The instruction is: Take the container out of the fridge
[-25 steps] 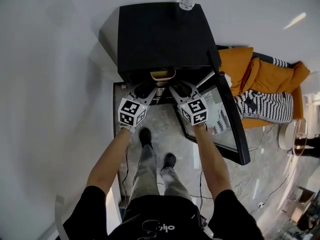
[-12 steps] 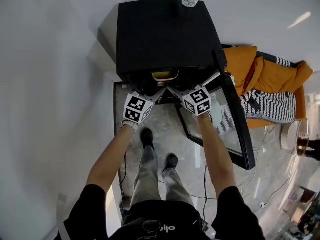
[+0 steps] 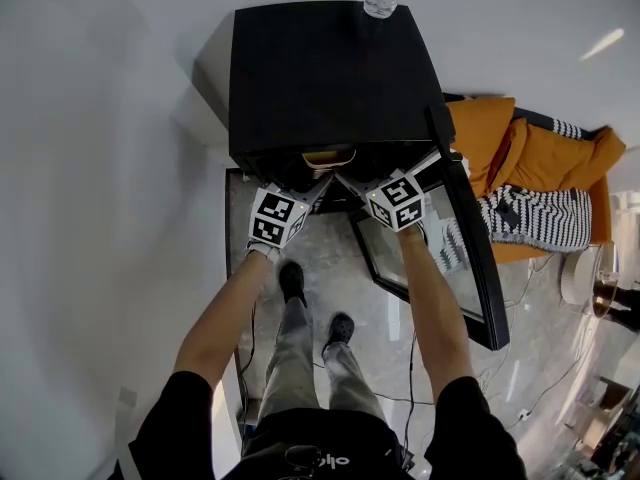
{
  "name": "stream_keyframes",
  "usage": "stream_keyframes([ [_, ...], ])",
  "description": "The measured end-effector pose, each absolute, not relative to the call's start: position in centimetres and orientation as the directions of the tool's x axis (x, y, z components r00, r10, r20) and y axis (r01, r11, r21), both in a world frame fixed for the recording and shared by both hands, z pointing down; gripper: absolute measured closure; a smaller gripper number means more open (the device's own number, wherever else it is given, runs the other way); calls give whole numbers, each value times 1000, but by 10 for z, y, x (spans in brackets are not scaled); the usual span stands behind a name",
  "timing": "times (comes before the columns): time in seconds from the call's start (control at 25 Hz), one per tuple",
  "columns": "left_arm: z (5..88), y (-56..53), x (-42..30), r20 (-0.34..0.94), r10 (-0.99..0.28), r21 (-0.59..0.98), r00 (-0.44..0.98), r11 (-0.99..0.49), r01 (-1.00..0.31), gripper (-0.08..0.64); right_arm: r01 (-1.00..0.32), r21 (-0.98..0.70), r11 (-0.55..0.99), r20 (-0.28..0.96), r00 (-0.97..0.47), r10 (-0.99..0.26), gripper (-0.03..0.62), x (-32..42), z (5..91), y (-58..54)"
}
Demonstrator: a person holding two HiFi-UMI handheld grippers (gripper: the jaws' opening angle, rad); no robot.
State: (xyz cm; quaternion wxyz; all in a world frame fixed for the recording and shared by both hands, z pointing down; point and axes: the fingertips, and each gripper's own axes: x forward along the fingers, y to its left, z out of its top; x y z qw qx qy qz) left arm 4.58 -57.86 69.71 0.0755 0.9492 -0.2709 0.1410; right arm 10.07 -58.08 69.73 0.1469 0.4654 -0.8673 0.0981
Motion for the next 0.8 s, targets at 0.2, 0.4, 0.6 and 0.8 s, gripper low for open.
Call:
stream_keyframes([
  [0.2, 695, -582, 45, 313, -490, 72, 814, -842, -535, 247, -819, -21, 573, 346, -544, -765, 320, 92, 695, -581],
  [0.4, 695, -582, 45, 308, -501, 69, 809, -836, -544, 253, -822, -16, 569, 338, -540, -771, 338, 90, 693, -580],
  [0.6, 695, -579, 44, 305, -493, 72, 815, -841, -536, 253, -825, -23, 565, 331, -540, -774, 342, 90, 693, -575],
  [0.8, 696, -573, 44, 294, -481, 41, 826, -857, -514, 308, -824, -29, 566, 327, -543, -774, 342, 93, 694, -565],
])
